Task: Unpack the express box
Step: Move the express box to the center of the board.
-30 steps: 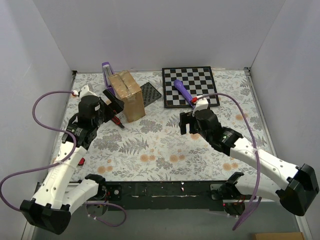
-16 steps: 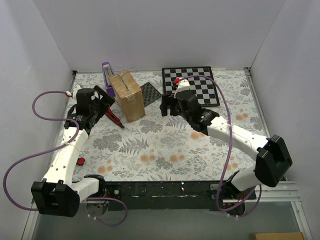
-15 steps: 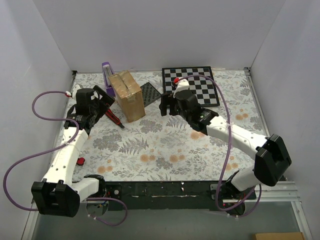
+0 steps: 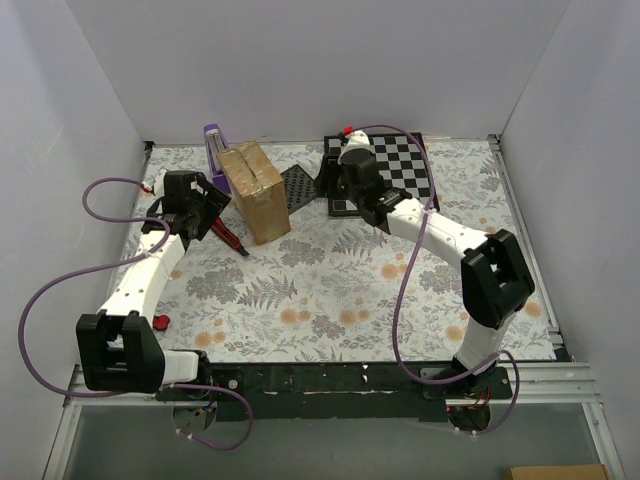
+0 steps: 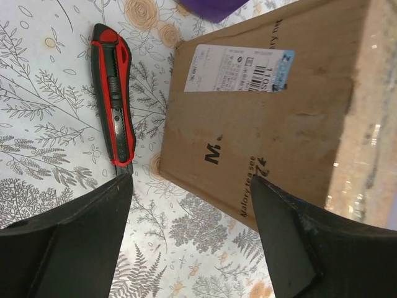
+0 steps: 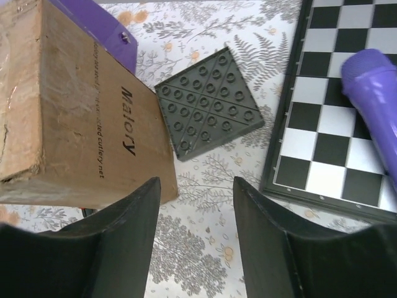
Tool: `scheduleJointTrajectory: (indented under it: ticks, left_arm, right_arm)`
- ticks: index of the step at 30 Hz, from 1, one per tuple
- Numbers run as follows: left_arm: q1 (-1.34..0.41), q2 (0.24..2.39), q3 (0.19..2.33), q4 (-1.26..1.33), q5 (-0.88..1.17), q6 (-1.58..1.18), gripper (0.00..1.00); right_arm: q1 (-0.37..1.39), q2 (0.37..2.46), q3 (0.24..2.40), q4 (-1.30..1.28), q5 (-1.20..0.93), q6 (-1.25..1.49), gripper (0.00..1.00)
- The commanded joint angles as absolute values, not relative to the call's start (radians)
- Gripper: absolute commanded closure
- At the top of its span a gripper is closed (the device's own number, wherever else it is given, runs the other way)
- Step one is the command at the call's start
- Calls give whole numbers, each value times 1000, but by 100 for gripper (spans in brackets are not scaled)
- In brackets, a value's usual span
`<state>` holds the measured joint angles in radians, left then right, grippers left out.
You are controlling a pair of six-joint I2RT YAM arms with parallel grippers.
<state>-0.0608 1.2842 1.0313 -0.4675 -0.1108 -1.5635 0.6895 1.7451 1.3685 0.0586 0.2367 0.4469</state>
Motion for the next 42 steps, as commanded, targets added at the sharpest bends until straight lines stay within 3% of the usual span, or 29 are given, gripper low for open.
scheduleJointTrajectory:
  ticks: [1, 6, 12, 23, 42]
  left_arm:
    - [-55, 1305, 1022, -402, -83, -1551, 26]
    - [-54, 1348, 1022, -370, -74, -1545, 39]
    - [-54, 1374, 971, -324, -45, -1571, 42]
    - [-55, 1420, 916, -239, 50, -1585, 41]
    - [-130, 1378, 851, -186, 140, -1531, 38]
  right_arm:
    - [695, 1818, 1460, 144, 157, 479, 45]
    - [680, 1876, 1466, 236, 123, 518, 43]
    - [675, 1965, 1515, 333, 52, 537, 41]
    - [676, 2138, 1677, 310, -139, 583, 44]
    - [744, 1991, 1431, 310, -206, 506, 48]
